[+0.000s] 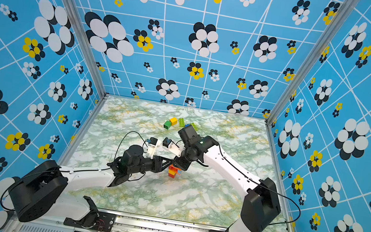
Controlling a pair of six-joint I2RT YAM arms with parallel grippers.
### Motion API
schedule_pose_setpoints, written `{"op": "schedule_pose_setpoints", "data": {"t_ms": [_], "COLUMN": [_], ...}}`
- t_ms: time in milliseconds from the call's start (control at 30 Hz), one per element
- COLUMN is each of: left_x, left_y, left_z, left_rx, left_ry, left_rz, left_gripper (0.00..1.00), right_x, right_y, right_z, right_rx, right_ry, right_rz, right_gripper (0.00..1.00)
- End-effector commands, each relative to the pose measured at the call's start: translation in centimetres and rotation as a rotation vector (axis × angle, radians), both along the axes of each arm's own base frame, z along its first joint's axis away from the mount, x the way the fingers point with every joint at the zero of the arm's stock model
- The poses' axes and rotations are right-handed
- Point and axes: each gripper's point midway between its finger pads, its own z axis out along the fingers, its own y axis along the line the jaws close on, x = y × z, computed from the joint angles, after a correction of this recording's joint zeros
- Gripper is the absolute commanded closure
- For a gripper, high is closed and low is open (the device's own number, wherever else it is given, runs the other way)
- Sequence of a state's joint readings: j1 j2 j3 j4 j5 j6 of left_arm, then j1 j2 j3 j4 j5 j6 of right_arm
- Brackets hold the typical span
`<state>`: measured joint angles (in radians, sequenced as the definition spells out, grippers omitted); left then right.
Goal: Assemble the letter p with lego
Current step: Assemble the lego brick with the lego brick.
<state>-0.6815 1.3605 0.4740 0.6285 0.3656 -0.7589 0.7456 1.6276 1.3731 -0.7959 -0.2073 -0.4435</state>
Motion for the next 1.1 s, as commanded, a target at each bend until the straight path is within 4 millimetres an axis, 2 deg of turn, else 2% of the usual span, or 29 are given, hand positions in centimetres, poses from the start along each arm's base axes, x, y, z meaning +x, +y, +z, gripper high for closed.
{"op": "schedule_pose_setpoints", "data": {"t_ms": [0,200,433,567,1067], "left_x": [-0.7,-0.9,-1.0,-1.0,-1.1], "left_y": [1.2,1.1,1.0,1.0,1.0], "left_z": [-4.0,-4.3,-4.6,-4.6,-4.9], "left_rx": [0.117,0.127,0.141,0.144,0.167], "left_ry": [0.08,0.083,0.083,0.081,0.082], "left_rz": [0.018,0.013,0.011,0.01,0.007], "left_gripper": [0.61,0.62,0.63,0.63,0.65], "right_x": [1.1,1.1,1.5,2.1,0.6], "right_y": [0.0,0.6,1.0,0.9,-0.7], "right_z": [0.5,1.4,3.5,3.5,-3.2], "right_rx": [-0.009,0.034,0.106,0.094,-0.058], "right_ry": [-0.027,-0.033,-0.068,-0.077,0.044], "right_rz": [-0.038,-0.037,-0.051,-0.062,-0.04], "right_gripper": [0.59,0.61,0.56,0.58,0.67]}}
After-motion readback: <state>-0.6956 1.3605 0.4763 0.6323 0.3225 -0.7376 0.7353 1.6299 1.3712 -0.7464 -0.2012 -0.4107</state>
